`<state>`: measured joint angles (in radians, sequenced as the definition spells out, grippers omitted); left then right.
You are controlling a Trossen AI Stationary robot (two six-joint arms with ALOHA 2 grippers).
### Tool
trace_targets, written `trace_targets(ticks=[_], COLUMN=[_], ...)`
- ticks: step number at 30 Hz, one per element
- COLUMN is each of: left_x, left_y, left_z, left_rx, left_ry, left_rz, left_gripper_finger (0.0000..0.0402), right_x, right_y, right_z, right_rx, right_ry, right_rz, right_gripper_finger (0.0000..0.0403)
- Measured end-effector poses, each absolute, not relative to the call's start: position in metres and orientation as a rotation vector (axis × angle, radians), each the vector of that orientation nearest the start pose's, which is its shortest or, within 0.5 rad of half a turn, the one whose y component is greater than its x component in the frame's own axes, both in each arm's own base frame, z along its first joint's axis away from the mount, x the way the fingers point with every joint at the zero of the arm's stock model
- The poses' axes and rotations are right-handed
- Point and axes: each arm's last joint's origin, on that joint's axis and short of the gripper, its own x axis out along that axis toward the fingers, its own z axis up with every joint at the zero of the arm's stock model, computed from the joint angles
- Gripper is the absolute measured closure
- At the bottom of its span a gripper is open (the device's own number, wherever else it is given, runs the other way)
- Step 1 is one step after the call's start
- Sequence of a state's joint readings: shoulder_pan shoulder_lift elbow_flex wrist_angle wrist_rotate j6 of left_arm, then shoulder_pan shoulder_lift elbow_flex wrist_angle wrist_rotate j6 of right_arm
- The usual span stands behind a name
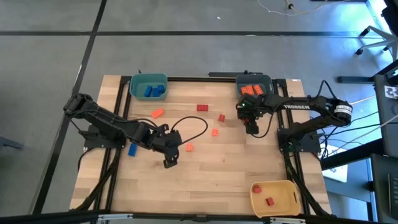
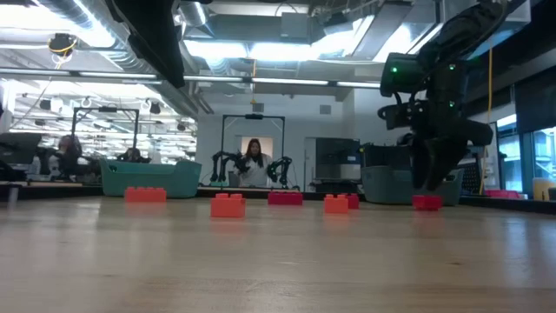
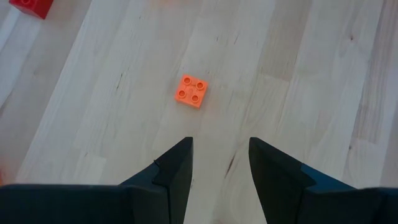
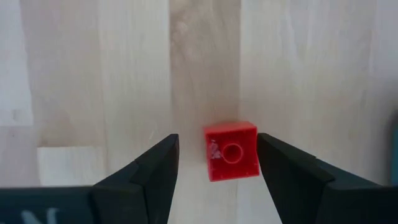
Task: Sort & place blocks by color
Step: Put the red game piece into the yellow bin
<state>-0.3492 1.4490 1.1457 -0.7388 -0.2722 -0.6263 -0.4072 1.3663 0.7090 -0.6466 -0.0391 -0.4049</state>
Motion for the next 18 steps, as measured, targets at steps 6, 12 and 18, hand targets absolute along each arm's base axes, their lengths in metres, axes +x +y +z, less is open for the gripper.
trace_targets(ticks=[6,12,18], left_x=[0.273,0.273,0.273], left_y=[-0.091,-0.091,-0.091], left_z=[0.267,0.267,0.267], left_rx=[-0.256,-0.256,-0.257], left_ry=[0.964,0.964,0.964], left_rz=[0.239,0.239,0.240], left_gripper_finger=[0.0253,0.0253,0.0253], right_x=[0.202,0.201,0.194], right_y=[-0.093,-0.091,-0.090], right_z=[0.167,0.164,0.155], right_rx=[-0.004,-0.021,-0.043], right_ry=[1.292,1.288,1.331], right_rz=[-0.039,0.011,-0.020], right_gripper_finger=[0.0185,0.0185,0.0185])
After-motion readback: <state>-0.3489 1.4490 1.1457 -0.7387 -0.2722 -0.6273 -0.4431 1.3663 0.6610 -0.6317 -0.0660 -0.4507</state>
